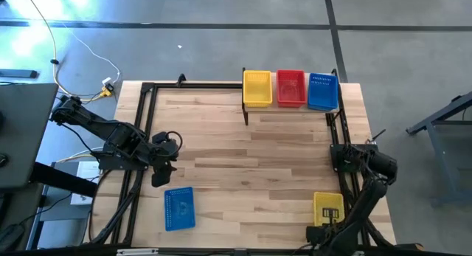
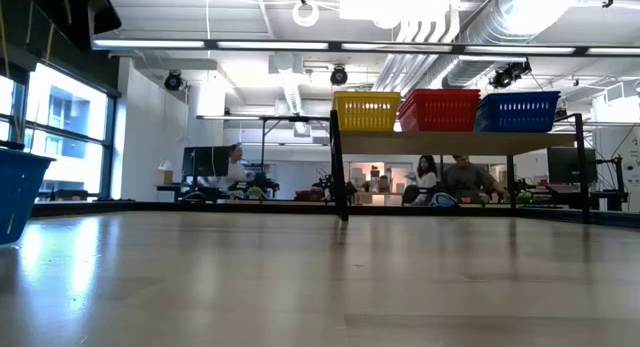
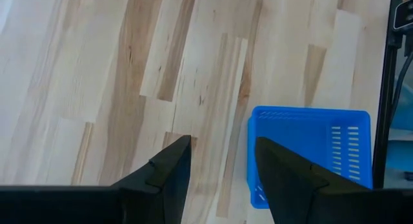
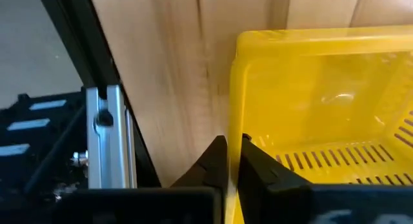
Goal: Stack baskets on shelf by color
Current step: Stack the yellow basket on the stacked yellow baskets on the shelf, then stack the blue basket on the stacked blue baskets on the shelf
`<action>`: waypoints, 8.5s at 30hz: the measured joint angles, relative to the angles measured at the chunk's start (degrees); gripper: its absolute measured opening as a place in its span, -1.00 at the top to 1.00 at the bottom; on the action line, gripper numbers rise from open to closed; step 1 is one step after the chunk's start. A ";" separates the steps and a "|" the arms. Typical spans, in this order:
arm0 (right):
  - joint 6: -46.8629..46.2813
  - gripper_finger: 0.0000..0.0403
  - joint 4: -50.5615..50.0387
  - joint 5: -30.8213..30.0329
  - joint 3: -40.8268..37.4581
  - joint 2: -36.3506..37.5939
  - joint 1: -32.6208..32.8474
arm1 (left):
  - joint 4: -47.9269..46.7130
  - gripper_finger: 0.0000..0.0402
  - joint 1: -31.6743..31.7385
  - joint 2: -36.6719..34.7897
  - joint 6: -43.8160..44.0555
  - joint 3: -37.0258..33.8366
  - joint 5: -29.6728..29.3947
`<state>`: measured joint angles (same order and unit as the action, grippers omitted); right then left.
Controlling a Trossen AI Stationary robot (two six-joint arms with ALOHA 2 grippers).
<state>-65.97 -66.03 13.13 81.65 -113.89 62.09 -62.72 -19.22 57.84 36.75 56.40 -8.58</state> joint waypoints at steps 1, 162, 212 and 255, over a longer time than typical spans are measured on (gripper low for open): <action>0.02 0.95 0.04 0.01 0.00 0.00 -0.76 | -0.02 0.20 0.00 0.00 -0.31 0.00 0.00; 76.16 0.57 -24.02 -33.65 53.20 -1.95 -77.44 | -0.22 0.20 33.57 0.02 -15.78 0.02 -4.00; 32.14 0.57 -23.90 -14.20 52.41 2.84 -54.12 | 3.72 0.20 -19.88 0.96 60.95 -8.68 9.02; 28.30 0.57 -18.84 -16.94 52.41 2.78 -44.08 | 17.98 0.37 -26.50 27.43 79.65 -8.70 4.42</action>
<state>-37.67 -84.87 -3.82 134.06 -111.11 18.01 -44.74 -45.73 85.27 116.40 47.70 -4.16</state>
